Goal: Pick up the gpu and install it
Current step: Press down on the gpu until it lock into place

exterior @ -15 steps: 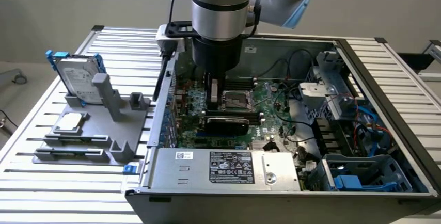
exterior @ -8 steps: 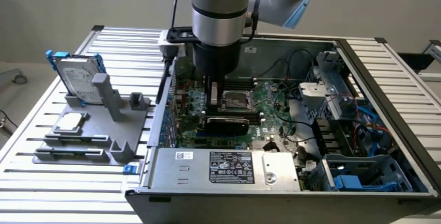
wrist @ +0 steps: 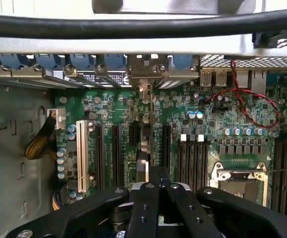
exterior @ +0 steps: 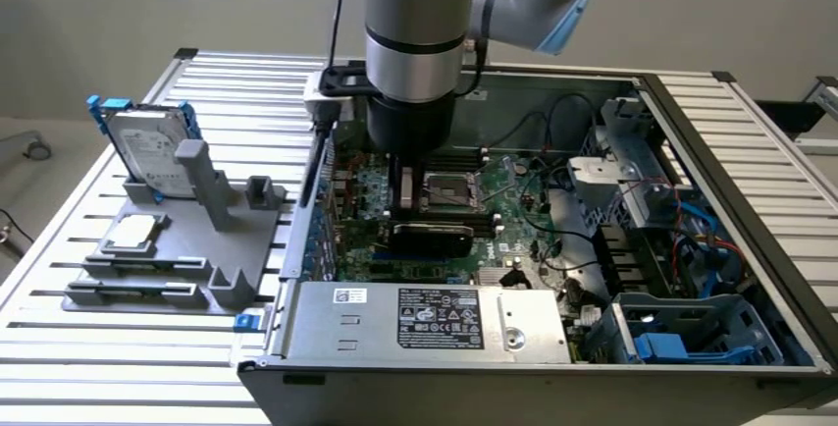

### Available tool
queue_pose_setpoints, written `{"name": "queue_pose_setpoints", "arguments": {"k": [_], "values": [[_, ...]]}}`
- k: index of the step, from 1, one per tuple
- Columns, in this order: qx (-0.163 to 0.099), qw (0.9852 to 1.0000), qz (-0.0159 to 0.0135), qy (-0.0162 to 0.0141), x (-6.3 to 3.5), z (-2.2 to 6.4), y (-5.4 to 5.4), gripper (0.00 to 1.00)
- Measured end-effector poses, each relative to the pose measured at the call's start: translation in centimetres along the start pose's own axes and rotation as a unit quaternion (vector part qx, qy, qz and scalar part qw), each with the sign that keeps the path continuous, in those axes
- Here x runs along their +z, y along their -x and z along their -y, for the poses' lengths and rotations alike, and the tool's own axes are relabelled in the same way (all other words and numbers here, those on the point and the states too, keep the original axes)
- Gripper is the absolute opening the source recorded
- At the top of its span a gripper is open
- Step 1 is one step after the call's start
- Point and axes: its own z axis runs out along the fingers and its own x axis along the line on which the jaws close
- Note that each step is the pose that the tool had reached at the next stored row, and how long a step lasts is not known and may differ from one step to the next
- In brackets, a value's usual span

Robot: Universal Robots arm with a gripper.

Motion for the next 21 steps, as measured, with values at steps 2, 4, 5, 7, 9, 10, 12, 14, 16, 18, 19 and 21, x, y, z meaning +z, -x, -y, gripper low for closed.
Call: {"name": "queue_pose_setpoints", "arguments": {"k": [2,4,5,7,9,10,12,14,16,18,19,21], "values": [[0.000,1.0000,0.0002,0.0000,0.19,0.00,0.03,0.11],[0.000,1.0000,0.0005,0.0000,0.29,0.01,0.07,0.11],[0.000,1.0000,0.0007,0.0000,0.32,0.01,0.09,0.11],[0.000,1.0000,0.0008,0.0000,0.38,0.01,0.13,0.11],[0.000,1.0000,0.0008,0.0001,0.45,0.01,0.16,0.11],[0.000,1.0000,0.0008,0.0002,0.48,0.01,0.17,0.11],[0.000,1.0000,0.0009,0.0002,0.57,0.01,0.18,0.11],[0.000,1.0000,0.0012,0.0000,0.69,0.02,0.20,0.11],[0.000,1.0000,0.0010,0.0003,0.78,0.02,0.20,0.11],[0.000,1.0000,0.0007,0.0005,0.87,0.02,0.19,0.11],[0.000,1.0000,0.0006,0.0006,0.92,0.02,0.19,0.11],[0.000,1.0000,0.0006,0.0010,0.97,0.02,0.21,0.11]]}}
